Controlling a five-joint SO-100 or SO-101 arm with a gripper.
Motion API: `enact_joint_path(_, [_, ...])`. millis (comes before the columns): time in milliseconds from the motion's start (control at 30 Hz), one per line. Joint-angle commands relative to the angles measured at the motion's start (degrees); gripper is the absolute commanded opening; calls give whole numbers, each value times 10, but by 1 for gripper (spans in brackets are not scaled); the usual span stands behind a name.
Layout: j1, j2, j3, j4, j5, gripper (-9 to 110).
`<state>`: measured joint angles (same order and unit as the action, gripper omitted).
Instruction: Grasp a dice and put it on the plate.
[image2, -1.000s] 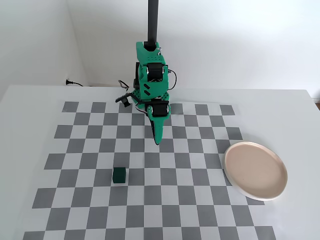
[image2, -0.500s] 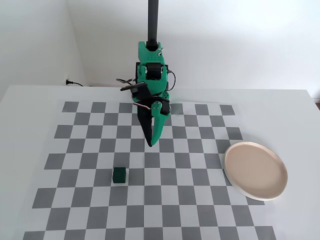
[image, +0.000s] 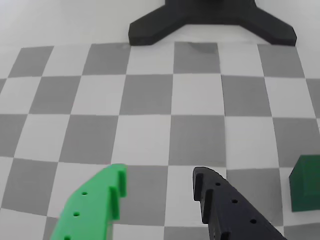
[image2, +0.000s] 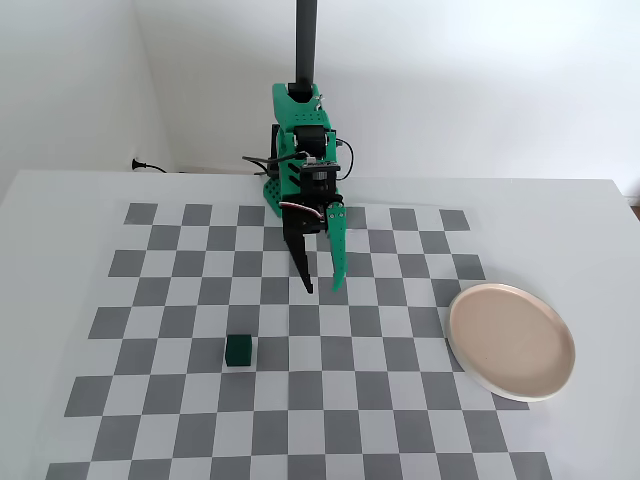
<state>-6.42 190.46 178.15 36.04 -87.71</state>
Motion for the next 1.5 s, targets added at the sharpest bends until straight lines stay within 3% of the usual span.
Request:
enact_joint_path(0, [-1, 6, -9, -43, -23, 17])
enact_joint_path(333, [9, -113, -40, -164, -51, 22])
enact_joint_path(633, [75, -412, -240, -236, -40, 23])
enact_joint_path(867, [142, -547, -358, -257, -58, 24])
enact_joint_path(1467, [244, -762, -410, -316, -153, 25])
